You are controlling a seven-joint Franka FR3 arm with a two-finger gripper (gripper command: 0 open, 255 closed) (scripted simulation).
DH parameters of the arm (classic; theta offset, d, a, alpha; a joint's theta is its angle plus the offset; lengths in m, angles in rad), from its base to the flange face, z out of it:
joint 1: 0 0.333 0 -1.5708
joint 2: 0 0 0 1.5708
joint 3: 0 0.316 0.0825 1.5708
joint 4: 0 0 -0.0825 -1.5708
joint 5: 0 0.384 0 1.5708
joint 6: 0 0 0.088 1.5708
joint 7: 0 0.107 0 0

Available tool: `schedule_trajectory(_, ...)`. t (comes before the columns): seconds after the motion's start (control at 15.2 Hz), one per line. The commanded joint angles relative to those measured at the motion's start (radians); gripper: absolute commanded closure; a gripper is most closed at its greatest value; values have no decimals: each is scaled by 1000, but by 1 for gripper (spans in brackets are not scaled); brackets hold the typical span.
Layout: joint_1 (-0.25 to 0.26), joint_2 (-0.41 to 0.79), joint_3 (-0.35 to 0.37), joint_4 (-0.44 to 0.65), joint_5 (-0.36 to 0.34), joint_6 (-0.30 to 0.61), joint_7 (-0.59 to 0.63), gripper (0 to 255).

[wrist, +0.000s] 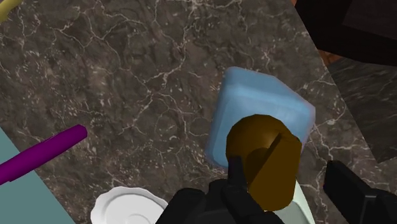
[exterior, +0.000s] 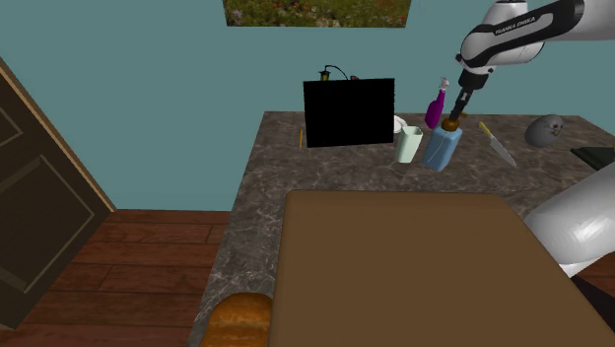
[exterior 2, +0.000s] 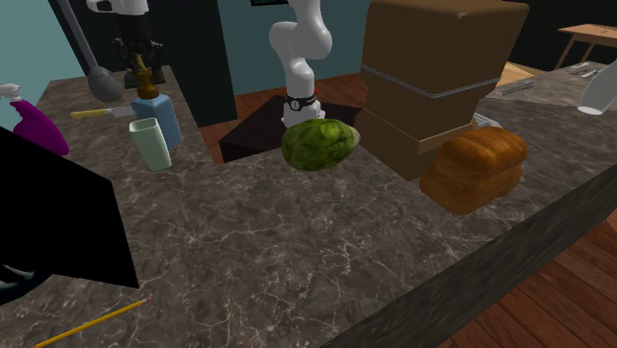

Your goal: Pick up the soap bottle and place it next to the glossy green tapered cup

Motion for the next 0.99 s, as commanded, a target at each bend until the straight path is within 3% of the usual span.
schedule_trajectory(0.0, 0, 1, 0, -1, 0, -1, 0, 0)
schedule_trajectory(0.26, 0, 2, 0, -2, 0, 1, 0, 0)
schedule_trajectory(0.53, 2, -51, 15, 77, -11, -129, 10, 0)
schedule_trajectory(0.92, 2, -51, 15, 77, -10, -129, 10, 0)
